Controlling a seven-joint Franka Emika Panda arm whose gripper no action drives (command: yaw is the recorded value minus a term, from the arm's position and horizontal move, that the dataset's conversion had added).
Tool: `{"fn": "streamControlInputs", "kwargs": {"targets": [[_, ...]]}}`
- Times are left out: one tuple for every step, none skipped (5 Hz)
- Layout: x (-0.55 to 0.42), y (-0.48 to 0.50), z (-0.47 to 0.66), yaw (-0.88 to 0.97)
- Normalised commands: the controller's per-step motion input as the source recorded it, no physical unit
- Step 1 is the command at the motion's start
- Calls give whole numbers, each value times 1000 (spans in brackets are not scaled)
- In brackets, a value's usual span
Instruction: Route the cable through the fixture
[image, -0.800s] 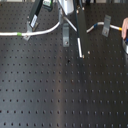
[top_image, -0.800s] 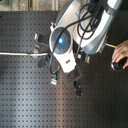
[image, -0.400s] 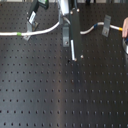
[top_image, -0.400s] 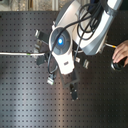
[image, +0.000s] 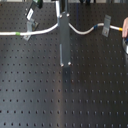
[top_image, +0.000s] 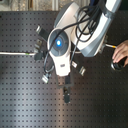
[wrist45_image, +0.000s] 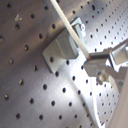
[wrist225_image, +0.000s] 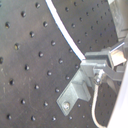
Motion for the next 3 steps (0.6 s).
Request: {"fn": "streamControlInputs", "kwargs": {"targets": [[-93,164,280,411],[-42,72,222,280],[-67,131,329,326]]}}
